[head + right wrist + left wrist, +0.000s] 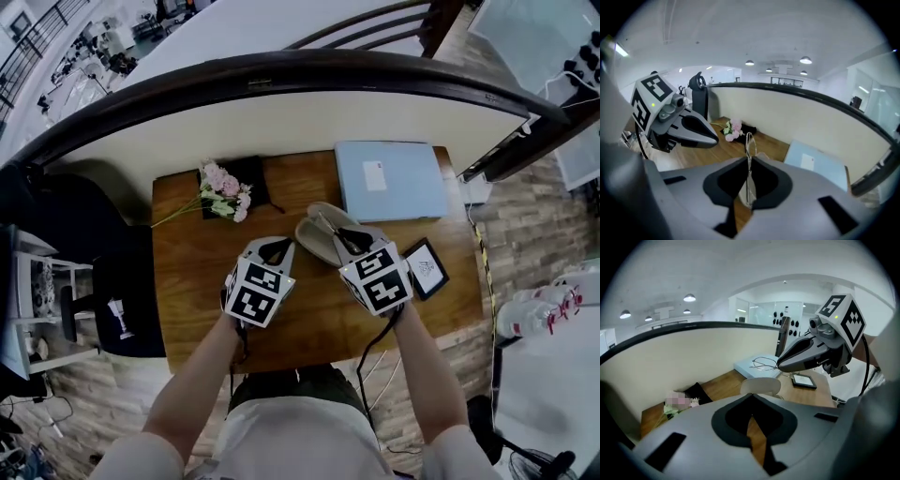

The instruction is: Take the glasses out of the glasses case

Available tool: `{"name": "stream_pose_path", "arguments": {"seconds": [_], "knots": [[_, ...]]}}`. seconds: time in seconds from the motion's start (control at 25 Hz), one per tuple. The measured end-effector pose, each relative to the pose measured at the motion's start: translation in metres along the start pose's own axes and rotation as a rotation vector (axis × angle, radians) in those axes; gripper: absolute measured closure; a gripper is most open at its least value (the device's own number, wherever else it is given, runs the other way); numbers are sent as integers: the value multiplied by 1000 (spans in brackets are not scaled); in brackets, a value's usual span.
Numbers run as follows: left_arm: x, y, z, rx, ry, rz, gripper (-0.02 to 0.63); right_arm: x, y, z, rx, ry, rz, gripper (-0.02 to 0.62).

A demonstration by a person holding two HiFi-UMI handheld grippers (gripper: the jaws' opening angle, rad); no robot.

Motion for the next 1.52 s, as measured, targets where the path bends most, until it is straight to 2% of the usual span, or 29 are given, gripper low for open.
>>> {"name": "stream_pose_path", "arguments": {"seconds": [0.16,0.36,0.6,0.84,1.04,1.2,1.36,1.52], "knots": [[2,35,-40,-75,32,21,603,7,36,-47,-92,-17,4,565],[4,74,-89,-161,84,90,603,18,79,-106,-225,-46,-6,564],[1,132,-164,-379,74,-9,603,31,117,-173,-382,-74,-11,561],[2,176,-228,-502,136,61,603,47,151,-237,-570,-79,-7,561],[-1,197,-266,-576,174,120,603,63,176,-283,-676,-98,-57,561],[-3,207,-286,-629,190,161,603,69,185,-314,-771,-125,-43,560],[-5,212,-299,-661,195,153,603,69,182,-334,-834,-154,-22,560],[-3,207,-306,-662,201,139,603,72,166,-336,-837,-162,5,560]]}}
Point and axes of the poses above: the fingertips, and each gripper's own axes: z forward along the fingers, x to its left, y out of its top, the point moved 2 cm from there along -z, backward along the fingers, and after that the axes turned 6 degrees about y, right-handed, at the moved point
